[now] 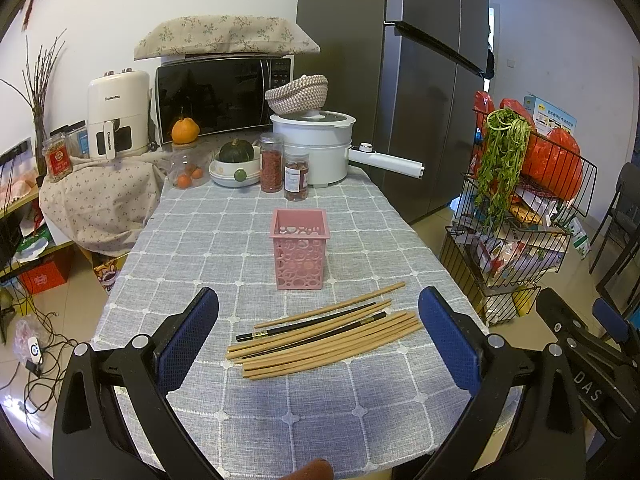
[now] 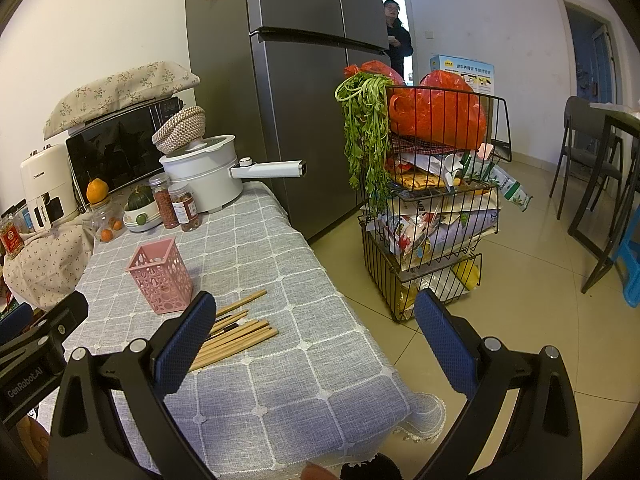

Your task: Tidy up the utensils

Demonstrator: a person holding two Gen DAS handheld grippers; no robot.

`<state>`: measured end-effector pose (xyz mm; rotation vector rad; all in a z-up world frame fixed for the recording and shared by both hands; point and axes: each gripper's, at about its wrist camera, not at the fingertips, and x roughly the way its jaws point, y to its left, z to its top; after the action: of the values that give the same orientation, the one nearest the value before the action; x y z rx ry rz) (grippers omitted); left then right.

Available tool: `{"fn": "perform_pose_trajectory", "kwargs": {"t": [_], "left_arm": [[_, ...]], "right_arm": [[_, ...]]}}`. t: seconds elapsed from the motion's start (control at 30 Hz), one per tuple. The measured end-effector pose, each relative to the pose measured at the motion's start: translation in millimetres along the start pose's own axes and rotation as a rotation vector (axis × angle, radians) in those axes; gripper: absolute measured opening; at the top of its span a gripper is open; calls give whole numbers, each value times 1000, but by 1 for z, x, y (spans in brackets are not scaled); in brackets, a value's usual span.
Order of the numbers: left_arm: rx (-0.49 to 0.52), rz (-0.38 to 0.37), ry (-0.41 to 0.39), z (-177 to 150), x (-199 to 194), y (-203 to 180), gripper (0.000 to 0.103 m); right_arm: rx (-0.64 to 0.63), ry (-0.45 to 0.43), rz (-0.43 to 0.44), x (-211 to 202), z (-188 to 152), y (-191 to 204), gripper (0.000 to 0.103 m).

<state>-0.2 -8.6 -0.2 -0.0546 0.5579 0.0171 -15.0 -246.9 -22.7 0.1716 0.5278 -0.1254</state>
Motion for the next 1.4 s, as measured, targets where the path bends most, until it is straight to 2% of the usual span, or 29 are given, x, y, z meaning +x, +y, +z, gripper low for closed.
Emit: {"fn": "perform_pose_trajectory", "kwargs": {"t": [1.07,1.17,1.27,1.4], "left_arm": [[-10,1,13,-1,3,2,96],[-43,-10,67,-3,14,10,96],[-70,-11,169,-3,34,21,96],[31,-36,315,-5,64,18,96]], "right_arm": [[1,6,-1,1,-2,-1,97],[30,25,16,3,-2,-7,97],[113,103,84,12,-3,-21,97],[276,228,212,28,-2,-40,97]]}}
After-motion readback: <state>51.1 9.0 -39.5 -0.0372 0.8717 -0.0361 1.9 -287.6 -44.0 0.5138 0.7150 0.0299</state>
